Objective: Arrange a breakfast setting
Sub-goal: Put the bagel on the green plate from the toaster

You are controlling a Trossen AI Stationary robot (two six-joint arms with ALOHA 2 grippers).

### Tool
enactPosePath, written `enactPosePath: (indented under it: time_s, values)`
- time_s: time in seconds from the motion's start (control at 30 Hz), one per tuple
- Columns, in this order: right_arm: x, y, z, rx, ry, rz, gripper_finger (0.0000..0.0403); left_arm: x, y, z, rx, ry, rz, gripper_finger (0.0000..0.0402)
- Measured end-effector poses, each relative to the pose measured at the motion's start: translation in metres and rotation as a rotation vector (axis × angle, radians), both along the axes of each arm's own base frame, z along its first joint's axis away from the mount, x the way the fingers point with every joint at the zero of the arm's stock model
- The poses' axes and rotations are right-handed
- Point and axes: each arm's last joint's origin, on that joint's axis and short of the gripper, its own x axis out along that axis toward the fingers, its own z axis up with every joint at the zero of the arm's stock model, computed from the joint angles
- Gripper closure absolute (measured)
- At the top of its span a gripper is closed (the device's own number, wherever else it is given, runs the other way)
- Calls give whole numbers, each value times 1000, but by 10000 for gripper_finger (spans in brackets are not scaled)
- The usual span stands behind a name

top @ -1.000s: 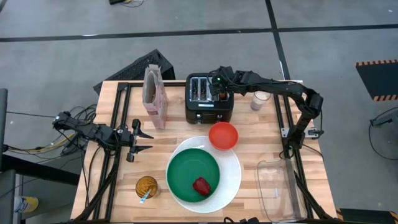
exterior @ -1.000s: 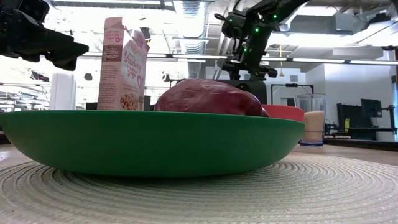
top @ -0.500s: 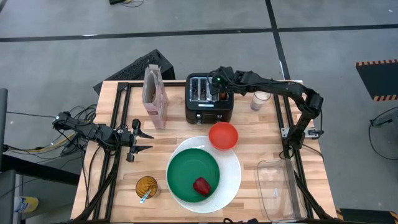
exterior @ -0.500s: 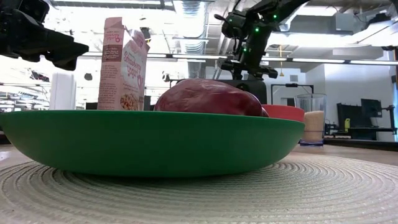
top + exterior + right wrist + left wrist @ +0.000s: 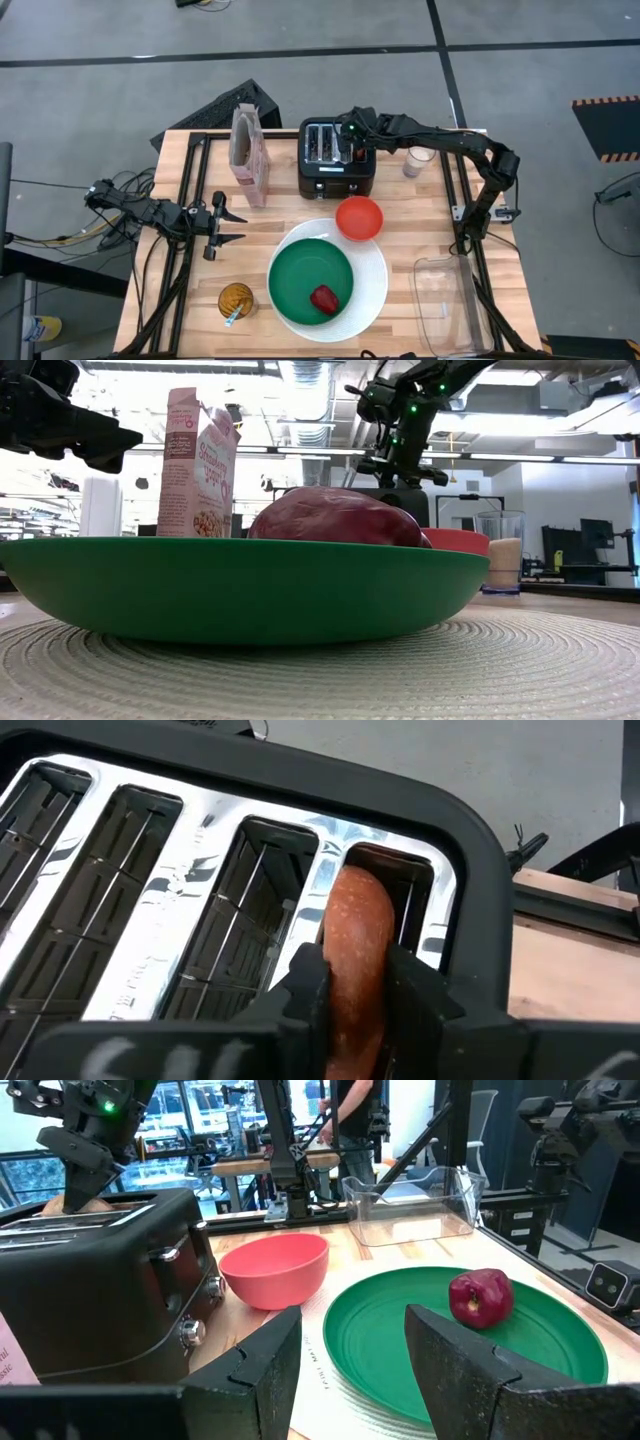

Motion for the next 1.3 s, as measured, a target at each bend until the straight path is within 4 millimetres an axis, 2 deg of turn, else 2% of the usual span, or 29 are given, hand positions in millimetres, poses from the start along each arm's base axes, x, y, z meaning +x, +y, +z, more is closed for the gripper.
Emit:
enactPosePath:
  time_s: [0.1, 0.27, 0.73, 1.07, 1.3]
  values:
    - [-1, 0, 1, 8, 7, -6, 305, 0, 0, 0, 0, 0, 0, 231]
    - [-2, 2, 14, 16, 35, -9, 306, 0, 0, 0, 0, 0, 0, 231]
    - [-5, 3, 67, -16, 15, 14, 306, 0, 0, 0, 0, 0, 0, 231]
    - [-4, 12, 100, -49, -23, 65, 310, 0, 0, 0, 0, 0, 0, 231]
    - [-7, 20, 130, -82, -57, 126, 319, 0, 0, 0, 0, 0, 0, 231]
